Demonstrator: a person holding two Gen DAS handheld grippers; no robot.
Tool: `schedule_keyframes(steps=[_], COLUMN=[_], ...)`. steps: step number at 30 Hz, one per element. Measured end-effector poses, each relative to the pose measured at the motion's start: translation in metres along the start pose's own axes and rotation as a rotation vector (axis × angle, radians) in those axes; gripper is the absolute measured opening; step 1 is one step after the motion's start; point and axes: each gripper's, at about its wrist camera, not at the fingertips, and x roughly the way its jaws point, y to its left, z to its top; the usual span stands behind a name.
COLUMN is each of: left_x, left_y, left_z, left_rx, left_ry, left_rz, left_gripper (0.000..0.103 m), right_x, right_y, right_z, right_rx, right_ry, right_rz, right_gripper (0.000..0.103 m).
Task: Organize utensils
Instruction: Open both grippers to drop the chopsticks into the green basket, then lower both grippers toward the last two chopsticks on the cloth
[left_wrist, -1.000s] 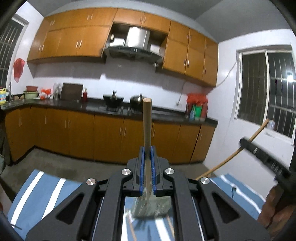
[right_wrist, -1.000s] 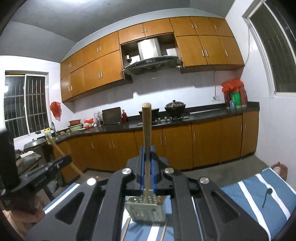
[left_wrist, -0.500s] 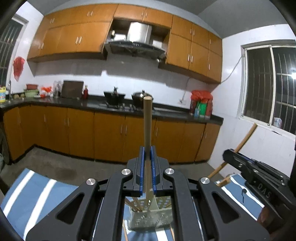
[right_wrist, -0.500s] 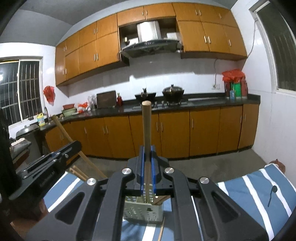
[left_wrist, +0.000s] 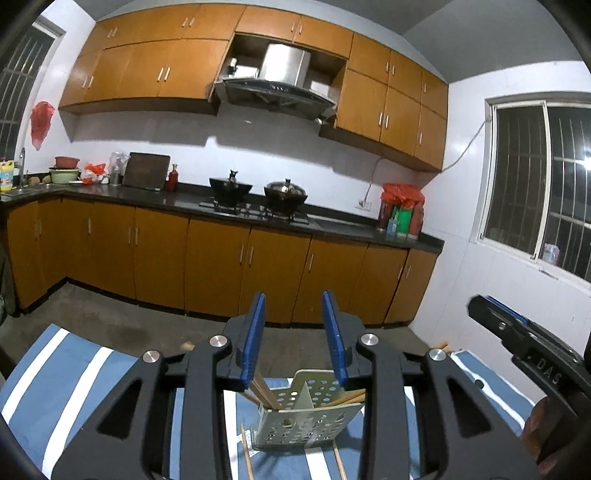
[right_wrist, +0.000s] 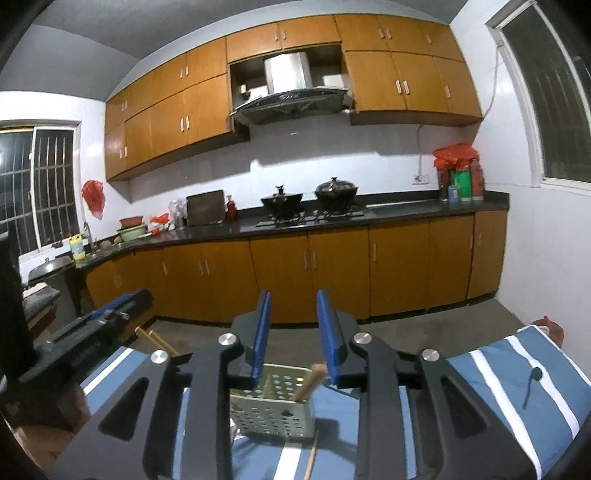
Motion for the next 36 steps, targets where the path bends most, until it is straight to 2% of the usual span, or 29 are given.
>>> schedule_keyframes(steps=[5,9,12,14,16,20,24,27,30,33,36], left_x=[-0.034,-0.049,-0.045,-0.037,-0.028,-0.018,-0.012,-0.011,-0.01,-0.005,-0.002], left_y=[0.013,0.031,0.046,0.054,0.061,0.061,0.055,0.051,0.047,0.043,0.037], left_z=[0.002,-0.017,-0.047,-0.072,-0.097,-0.138,-0.159,-0.167,-0.176,-0.183,-0.191], left_rx=[-0.042,-0.046,-0.051,-0.048,-0.044,-0.053,-0.043,-0.034,-0.026,-0.019,-0.016], left_ry=[-0.042,-0.007,0.086,0.175,0.266,0.395,0.462,0.49,0.519,0.542,0.568], left_rz=[0.014,0.088,0.156,0.191,0.216,0.213,0.192,0.178,0.161,0.143,0.123], left_gripper=[0.034,0.035,0.035,0.035,0.035,0.035,0.035,0.035,0.035,0.035,0.035], right_x=[-0.019,-0.008,0.011,0.02,0.025,0.024,0.023,0.027,0.032,0.034,0.036], right_y=[-0.036,-0.067,-0.08,-0.08,-0.075,-0.046,-0.016,0.0,0.005,0.003,-0.007], right_z=[-0.014,-0.053,-0.095,-0.123,-0.148,-0.197,-0.223,-0.228,-0.236,-0.24,-0.239], right_rx=[0.059,0.085,0.09,0.097,0.111,0.113,0.061,0.022,-0.008,-0.01,-0.005], right_ry=[0.036,0.174,0.325,0.41,0.485,0.6,0.657,0.678,0.698,0.704,0.695], right_rz=[-0.09,-0.164,-0.196,-0.182,-0.139,-0.02,0.047,0.061,0.043,0.024,-0.018], right_gripper=[0.033,0.034,0.034,0.034,0.032,0.025,0.023,0.023,0.023,0.012,0.009])
